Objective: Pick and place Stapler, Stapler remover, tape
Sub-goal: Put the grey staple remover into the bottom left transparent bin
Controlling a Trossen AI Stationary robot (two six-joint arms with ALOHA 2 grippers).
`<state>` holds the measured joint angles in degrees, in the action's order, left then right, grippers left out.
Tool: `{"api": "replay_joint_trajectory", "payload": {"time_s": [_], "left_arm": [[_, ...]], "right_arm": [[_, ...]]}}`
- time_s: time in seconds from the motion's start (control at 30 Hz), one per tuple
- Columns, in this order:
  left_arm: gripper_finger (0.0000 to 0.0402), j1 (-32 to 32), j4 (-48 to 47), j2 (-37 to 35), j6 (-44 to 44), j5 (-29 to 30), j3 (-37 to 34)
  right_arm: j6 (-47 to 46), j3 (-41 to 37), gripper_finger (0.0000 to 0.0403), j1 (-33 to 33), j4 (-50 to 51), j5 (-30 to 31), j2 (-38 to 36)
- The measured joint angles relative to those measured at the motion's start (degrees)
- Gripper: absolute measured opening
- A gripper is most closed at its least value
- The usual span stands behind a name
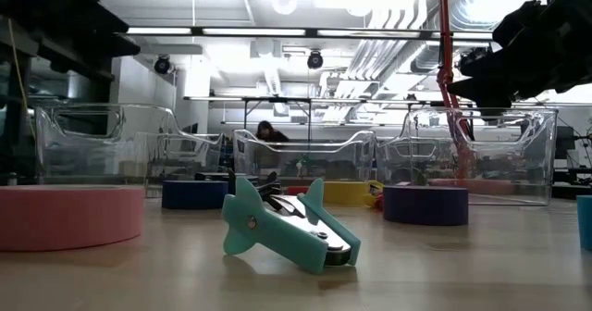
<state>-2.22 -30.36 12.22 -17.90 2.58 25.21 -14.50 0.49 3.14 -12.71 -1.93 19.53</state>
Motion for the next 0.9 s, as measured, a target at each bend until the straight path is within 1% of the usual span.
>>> {"api": "replay_joint_trajectory", "payload": {"time_s": [0.13,0.4,0.57,0.8,0.9], "left_arm": [[0.0202,0.0,-8.3,6.6,-4.9,0.0,6.7],[0.0202,0.7,-15.8,22.0,-20.0,0.1,17.3],[0.0202,5.6,-19.6,32.0,-33.5,2.5,22.1],[0.0202,13.9,-23.8,43.0,-50.9,7.0,27.0],[0.0202,17.1,-25.6,47.3,-58.4,7.0,28.4]], "right_arm": [[0.0,0.0,0.0189,0.0,0.0,0.0,0.0],[0.0,0.0,0.0189,0.0,0.0,0.0,0.0],[0.0,0.0,0.0189,0.0,0.0,0.0,0.0],[0.0,0.0,0.0189,0.0,0.0,0.0,0.0],[0.0,0.0,0.0189,0.0,0.0,0.0,0.0]]}}
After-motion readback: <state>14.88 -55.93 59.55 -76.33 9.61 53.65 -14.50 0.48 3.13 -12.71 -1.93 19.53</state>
